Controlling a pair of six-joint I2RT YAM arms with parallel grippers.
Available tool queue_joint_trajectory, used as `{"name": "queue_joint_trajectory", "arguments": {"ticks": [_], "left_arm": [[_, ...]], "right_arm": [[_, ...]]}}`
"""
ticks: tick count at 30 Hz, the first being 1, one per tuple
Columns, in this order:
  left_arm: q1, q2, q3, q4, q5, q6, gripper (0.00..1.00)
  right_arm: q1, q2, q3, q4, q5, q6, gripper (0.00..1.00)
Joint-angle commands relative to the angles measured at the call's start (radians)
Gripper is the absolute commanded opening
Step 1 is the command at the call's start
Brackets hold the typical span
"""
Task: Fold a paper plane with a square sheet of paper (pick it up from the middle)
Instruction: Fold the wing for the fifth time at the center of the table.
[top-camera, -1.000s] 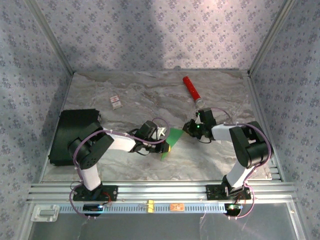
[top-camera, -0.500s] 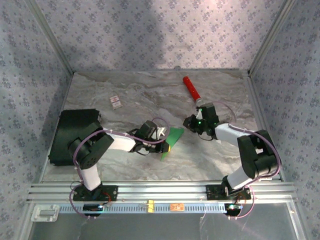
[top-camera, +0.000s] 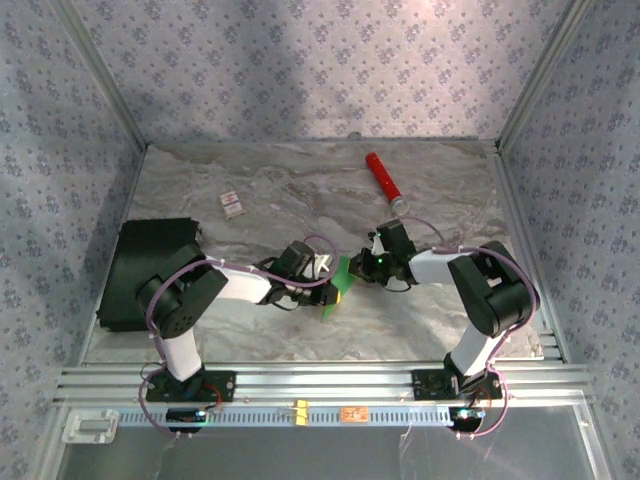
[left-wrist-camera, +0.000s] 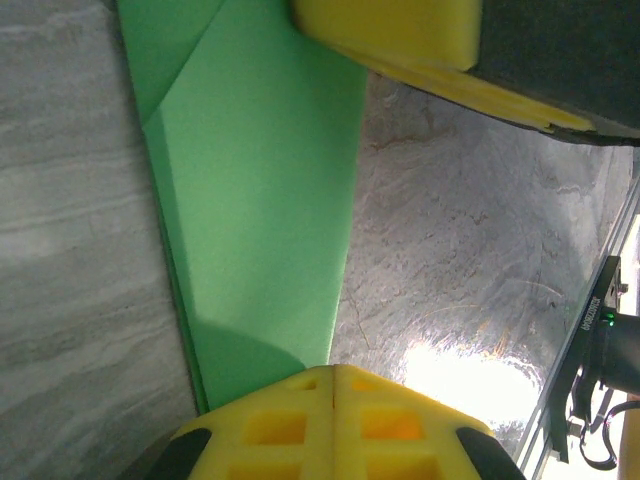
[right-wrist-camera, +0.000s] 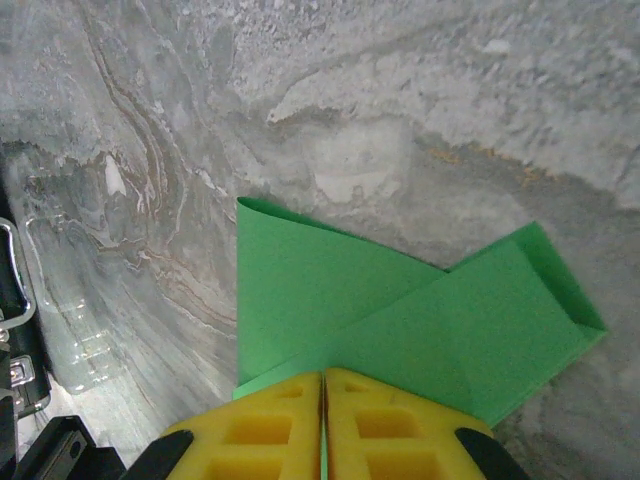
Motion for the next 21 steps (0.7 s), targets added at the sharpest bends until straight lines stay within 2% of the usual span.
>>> {"name": "queue_joint_trajectory", "arguments": {"ticks": [1, 9, 16, 21], "left_arm": [[0.003, 0.019, -0.044, -0.115, -0.023, -0.002, 0.00], [0.003, -0.020, -0.024, -0.115, -0.014, -0.004, 0.04], [0.003, -0.097, 0.029, -0.143, -0.027, -0.006, 0.12], [0.004, -0.082, 0.084, -0.126, -0.025, -0.019, 0.16]], "right_arm": [[-0.017, 0.026, -0.008, -0.031, 0.037, -0.032, 0.11], [-0.027, 0.045, -0.011, -0.049, 0.042, -0.053, 0.10], [-0.032, 0.044, -0.016, -0.056, 0.041, -0.058, 0.10], [-0.035, 0.037, -0.021, -0.058, 0.046, -0.057, 0.10]]}}
